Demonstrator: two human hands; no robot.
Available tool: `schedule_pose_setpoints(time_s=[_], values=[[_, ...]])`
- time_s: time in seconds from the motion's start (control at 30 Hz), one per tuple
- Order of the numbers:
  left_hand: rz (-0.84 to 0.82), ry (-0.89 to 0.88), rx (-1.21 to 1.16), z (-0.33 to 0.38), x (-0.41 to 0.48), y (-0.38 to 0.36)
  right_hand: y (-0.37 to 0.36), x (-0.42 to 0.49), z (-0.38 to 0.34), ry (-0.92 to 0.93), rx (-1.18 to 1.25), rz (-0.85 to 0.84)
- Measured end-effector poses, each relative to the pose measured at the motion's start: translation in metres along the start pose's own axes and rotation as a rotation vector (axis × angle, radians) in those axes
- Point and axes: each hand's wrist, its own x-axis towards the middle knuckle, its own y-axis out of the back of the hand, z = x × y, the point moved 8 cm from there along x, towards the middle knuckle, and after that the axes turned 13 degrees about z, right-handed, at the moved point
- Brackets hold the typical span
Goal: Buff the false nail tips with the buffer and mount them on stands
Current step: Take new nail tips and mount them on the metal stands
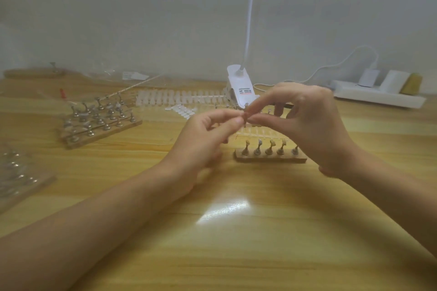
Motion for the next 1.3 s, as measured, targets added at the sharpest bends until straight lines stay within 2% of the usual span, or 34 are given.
schedule_pose_setpoints(time_s=[0.07,0.1,0.2,0.83,1.3], values=[[-0.031,-0.237,0.238,0.009,0.001,-0.003,0.001,-0.008,0.011,-0.035,0.004,-0.008],[-0.059,-0.274,0.285,0.008,0.001,-0.006,0.000,-0.013,0.014,-0.049,0.005,-0.018],[-0.099,-0.279,0.323,0.004,0.003,-0.015,-0.005,-0.025,0.018,-0.064,-0.016,-0.048],[-0.081,-0.308,0.341,-0.001,0.011,-0.014,-0.018,-0.031,0.024,-0.082,-0.040,-0.033],[-0.056,-0.323,0.347,-0.002,0.012,-0.012,-0.020,-0.030,0.018,-0.011,-0.050,-0.052]])
